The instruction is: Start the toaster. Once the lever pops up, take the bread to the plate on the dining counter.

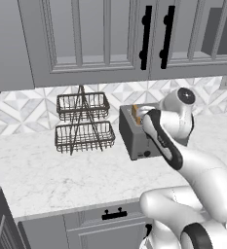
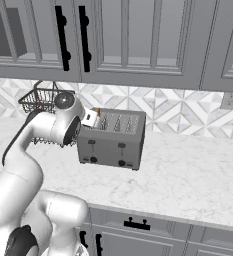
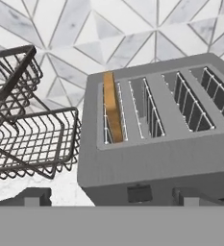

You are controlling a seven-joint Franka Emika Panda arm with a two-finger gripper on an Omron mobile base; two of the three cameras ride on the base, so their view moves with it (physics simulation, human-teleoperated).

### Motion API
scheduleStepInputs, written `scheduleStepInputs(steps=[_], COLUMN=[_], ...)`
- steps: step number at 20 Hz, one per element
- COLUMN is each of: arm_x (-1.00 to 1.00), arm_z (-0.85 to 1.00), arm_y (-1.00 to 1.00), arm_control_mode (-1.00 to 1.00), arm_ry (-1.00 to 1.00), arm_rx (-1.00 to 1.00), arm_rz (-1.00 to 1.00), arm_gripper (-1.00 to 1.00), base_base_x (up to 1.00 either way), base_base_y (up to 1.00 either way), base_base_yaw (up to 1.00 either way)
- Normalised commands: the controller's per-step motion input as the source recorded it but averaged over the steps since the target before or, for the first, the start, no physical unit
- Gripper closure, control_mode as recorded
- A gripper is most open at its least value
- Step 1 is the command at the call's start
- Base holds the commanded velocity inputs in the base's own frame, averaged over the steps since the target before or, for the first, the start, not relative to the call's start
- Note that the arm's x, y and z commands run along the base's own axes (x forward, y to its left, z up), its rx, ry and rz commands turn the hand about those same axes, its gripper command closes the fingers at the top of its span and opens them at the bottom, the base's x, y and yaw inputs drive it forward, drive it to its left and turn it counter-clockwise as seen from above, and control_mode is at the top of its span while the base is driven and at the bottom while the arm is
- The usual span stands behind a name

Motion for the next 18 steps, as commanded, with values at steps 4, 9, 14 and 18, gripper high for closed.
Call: scheduleStepInputs(steps=[4,9,14,18], arm_x=[0.65,0.27,0.35,0.3], arm_z=[-0.13,-0.05,-0.1,-0.41], arm_y=[0.04,0.0,0.0,0.0], arm_control_mode=[-1.0,-1.0,-1.0,-1.0], arm_ry=[0.0,0.0,0.02,0.08], arm_rx=[0.0,0.0,0.0,-0.01], arm_rz=[-0.01,0.0,0.0,0.0], arm_gripper=[-1.0,-1.0,-1.0,-1.0], base_base_x=[0.0,0.0,0.0,0.0], base_base_y=[0.0,0.0,0.0,0.0], base_base_yaw=[0.0,0.0,0.0,0.0])
